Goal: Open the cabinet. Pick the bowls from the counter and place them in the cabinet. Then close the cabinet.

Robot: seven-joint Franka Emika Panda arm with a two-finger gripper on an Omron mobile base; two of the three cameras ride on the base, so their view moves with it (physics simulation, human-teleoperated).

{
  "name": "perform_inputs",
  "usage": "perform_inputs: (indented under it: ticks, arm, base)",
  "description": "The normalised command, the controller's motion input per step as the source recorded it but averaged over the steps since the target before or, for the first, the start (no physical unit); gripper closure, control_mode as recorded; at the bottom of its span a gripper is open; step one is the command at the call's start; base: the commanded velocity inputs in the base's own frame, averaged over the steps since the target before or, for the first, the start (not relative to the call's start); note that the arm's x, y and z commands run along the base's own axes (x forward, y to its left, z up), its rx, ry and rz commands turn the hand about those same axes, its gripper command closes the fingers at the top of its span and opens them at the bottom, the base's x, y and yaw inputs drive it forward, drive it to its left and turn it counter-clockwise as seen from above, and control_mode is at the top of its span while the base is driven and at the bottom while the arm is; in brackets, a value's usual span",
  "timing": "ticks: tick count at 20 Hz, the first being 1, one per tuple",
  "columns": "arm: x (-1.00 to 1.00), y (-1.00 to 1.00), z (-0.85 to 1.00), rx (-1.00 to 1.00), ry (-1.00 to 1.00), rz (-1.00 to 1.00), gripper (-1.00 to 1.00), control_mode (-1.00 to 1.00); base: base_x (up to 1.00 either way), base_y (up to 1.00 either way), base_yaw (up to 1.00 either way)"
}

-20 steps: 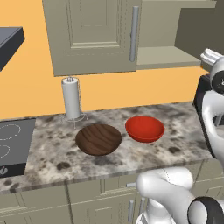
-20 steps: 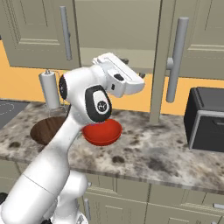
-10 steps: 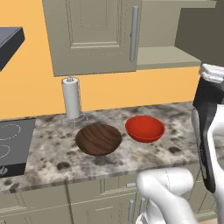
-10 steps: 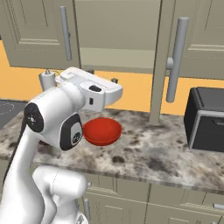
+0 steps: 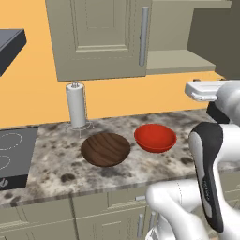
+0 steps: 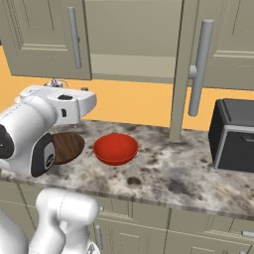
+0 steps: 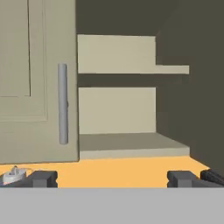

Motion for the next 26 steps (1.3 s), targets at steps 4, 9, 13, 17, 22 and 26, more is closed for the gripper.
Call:
perform_inputs:
  ticks: [4,9,13,17,22,26]
  arm:
    - [-0.01,0.87,0.09,-0.14,0.00,0.14,-1.00,-1.00]
    - [0.03,0.25,0.20,-0.06,-0.06,-0.02,-1.00,-1.00]
    - [0.00,0.23,0.13,0.00,0.00,-0.02,-1.00,-1.00]
    - [0.00,0.33,0.03,0.04,0.00,0.00,-1.00,-1.00]
    - [0.15,0.11,0.00,0.13,0.00,0.04,-1.00,-1.00]
    - [0.46,0.00,0.00,0.04,-0.05,0.01,-1.00,-1.00]
  base:
    - [0.00,0.00,0.00]
    - [0.00,0.00,0.00]
    - [0.00,0.00,0.00]
    - [0.00,0.00,0.00]
    - [0.00,0.00,0.00]
    - [0.00,0.00,0.00]
